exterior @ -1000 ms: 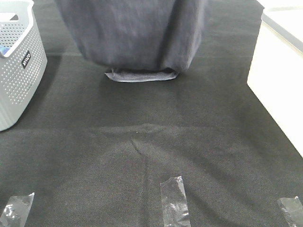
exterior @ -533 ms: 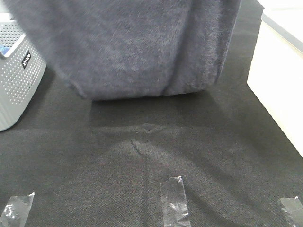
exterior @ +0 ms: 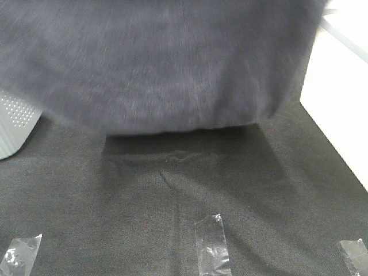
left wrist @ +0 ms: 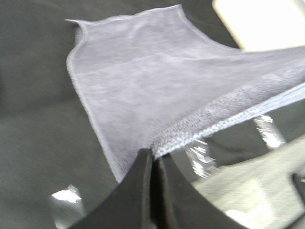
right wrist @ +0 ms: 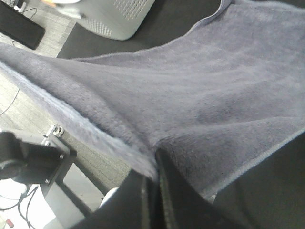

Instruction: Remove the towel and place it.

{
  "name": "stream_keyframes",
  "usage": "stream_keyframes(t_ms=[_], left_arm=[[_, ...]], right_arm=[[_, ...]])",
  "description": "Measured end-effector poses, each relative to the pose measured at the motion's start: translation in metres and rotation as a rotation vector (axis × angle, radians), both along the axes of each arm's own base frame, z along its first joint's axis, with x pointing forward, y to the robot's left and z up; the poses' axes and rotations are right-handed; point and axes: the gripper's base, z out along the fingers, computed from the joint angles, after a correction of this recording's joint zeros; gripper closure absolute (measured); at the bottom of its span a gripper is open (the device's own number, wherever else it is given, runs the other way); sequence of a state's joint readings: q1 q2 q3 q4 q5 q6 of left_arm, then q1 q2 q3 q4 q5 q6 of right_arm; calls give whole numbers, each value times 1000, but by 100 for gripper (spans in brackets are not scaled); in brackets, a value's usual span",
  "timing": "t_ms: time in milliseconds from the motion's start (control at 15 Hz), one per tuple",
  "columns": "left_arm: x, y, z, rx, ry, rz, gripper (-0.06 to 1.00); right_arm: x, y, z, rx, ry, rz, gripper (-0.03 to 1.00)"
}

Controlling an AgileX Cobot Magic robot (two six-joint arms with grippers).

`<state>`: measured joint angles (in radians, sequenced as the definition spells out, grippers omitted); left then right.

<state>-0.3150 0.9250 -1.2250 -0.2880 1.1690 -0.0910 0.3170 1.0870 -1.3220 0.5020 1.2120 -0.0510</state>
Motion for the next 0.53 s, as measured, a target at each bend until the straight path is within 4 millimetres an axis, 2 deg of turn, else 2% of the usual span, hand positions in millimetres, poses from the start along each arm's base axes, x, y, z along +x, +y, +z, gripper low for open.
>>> stream_keyframes(t_ms=[133, 200, 400, 533], left_arm=[[-29, 5, -7, -65, -2, -2, 94], [-37, 5, -15, -91, 21, -11, 94], [-45, 3, -50, -123, 137, -29, 94], [-48, 0, -66, -145, 196, -42, 94]], right_arm=[[-26, -8, -10, 15, 10, -14, 95], [-38, -12, -16, 20, 15, -17, 95], [-57, -18, -38, 20, 61, -34, 95], [-67, -21, -49, 16, 79, -43, 95]])
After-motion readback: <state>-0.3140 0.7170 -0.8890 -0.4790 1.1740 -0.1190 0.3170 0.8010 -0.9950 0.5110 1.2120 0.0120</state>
